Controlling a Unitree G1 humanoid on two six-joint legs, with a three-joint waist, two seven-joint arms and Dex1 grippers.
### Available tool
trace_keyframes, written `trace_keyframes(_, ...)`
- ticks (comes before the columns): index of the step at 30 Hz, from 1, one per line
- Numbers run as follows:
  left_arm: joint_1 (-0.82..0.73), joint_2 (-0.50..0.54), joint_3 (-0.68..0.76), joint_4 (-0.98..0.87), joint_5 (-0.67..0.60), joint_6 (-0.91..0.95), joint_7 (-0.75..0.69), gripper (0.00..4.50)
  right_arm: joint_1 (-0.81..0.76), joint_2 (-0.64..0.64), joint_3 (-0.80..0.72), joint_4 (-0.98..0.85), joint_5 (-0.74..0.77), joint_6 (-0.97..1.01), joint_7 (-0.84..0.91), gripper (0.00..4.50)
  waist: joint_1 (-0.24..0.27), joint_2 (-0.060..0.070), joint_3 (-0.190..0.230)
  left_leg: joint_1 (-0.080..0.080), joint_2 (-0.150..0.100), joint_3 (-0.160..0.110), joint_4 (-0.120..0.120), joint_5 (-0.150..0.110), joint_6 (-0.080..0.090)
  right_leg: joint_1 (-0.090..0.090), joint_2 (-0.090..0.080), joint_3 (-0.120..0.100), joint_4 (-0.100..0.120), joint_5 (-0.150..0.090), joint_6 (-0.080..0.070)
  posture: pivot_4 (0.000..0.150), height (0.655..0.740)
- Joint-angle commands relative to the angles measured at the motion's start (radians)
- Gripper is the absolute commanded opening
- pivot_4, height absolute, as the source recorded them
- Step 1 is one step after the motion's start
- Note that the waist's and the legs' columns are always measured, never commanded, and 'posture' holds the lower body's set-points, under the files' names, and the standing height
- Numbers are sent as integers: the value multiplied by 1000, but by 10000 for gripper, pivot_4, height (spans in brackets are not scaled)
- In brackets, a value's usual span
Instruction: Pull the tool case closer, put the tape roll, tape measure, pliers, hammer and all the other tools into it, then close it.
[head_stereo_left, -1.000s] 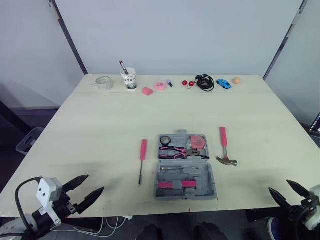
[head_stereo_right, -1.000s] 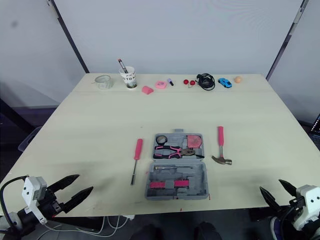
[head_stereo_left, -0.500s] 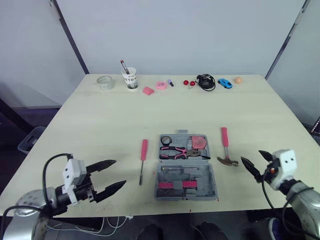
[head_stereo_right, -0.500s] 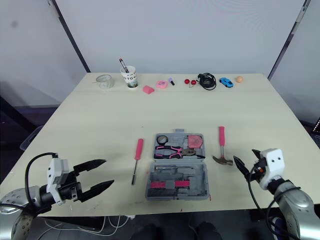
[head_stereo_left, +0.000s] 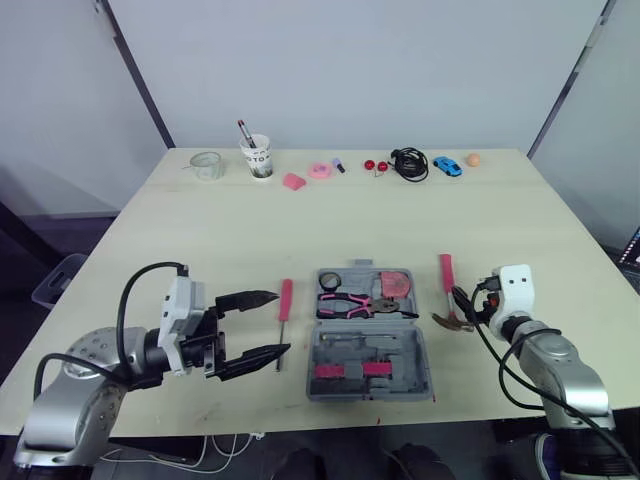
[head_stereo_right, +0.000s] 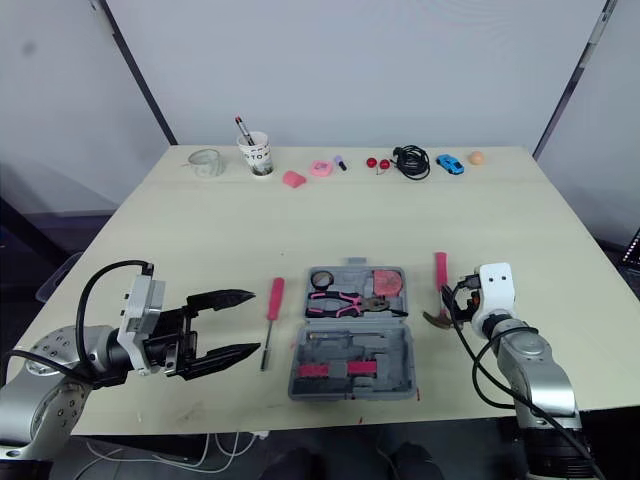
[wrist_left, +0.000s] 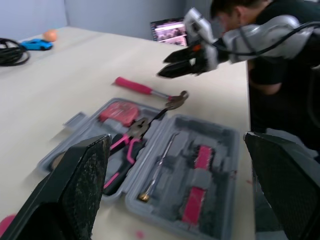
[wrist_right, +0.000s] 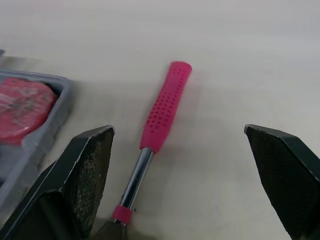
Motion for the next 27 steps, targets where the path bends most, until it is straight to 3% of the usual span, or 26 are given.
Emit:
trace_keyframes(1, -39, 29, 1, -83, -51, 45, 7, 45000, -25, 33, 10, 11, -13, 7, -32, 43862, 0, 0, 0, 0, 0, 0, 0, 0, 0, 0, 0, 0, 0, 0, 0, 1500, 7400)
trace_keyframes(14, -112, 44, -28, -117, -68, 98, 19, 45000, -67, 129, 8, 119, -45, 37, -118, 43862, -3, 1, 0, 0, 0, 0, 0, 0, 0, 0, 1, 0, 0, 2, 3, 1500, 7400)
trace_keyframes(18, -134, 34, -30, -110, -69, 96, 29, 45000, -75, 119, 17, 133, -46, 88, -111, 31392, -2, 1, 0, 0, 0, 0, 0, 0, 0, 0, 1, 0, 0, 2, 3, 1500, 7400)
trace_keyframes(24, -147, 19, -37, -88, -62, 88, 31, 45000, -92, 124, 41, 186, -68, 124, -117, 510, -4, 0, 0, 1, 0, 0, 0, 0, 0, 0, 1, 0, 0, 2, 3, 1500, 7400)
trace_keyframes(27, -145, 15, -38, -85, -57, 85, 29, 45000, -92, 132, 36, 198, -70, 122, -123, 208, -4, -2, -2, 1, 0, 0, 1, 0, 0, 1, 1, 0, 0, 2, 3, 1500, 7400)
